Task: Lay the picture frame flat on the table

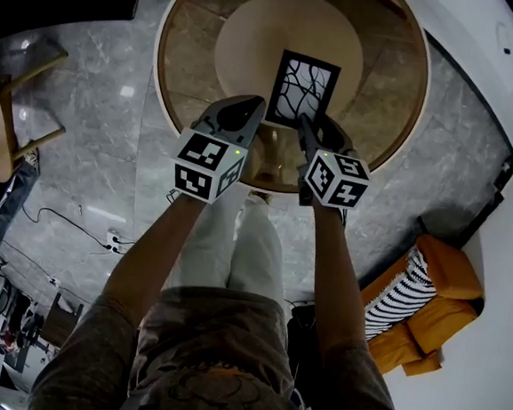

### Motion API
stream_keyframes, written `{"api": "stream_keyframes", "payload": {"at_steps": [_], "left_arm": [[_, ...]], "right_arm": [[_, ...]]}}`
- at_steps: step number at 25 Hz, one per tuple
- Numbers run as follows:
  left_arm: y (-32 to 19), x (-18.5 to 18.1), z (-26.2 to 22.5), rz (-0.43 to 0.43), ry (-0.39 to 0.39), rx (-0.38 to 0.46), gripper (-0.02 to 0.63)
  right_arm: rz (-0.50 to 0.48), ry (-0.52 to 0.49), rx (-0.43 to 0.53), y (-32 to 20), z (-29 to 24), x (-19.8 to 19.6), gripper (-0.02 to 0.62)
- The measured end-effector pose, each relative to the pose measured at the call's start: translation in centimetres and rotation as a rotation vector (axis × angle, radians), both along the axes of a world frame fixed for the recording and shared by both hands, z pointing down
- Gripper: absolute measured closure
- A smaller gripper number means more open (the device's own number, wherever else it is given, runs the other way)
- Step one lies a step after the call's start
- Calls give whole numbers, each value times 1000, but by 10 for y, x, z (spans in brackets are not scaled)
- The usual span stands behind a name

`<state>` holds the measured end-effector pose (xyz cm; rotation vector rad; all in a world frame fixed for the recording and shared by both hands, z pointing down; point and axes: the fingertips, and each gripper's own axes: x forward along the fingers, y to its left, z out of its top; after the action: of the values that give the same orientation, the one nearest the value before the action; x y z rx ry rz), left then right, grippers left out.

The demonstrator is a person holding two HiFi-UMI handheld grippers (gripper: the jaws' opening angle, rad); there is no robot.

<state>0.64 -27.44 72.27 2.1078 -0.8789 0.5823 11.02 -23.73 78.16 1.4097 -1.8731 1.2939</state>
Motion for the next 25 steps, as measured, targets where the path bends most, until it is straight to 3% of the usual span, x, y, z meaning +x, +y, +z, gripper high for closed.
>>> {"api": "stream_keyframes", "payload": {"at_steps": [19,25], "left_arm": [[11,0,-2,4,1,-9,589],[14,1,-10,-9,10,-10,589]], "right_arm": [[32,31,48,4,-13,-3,362],[39,58,82,2,-31,2,430]]}}
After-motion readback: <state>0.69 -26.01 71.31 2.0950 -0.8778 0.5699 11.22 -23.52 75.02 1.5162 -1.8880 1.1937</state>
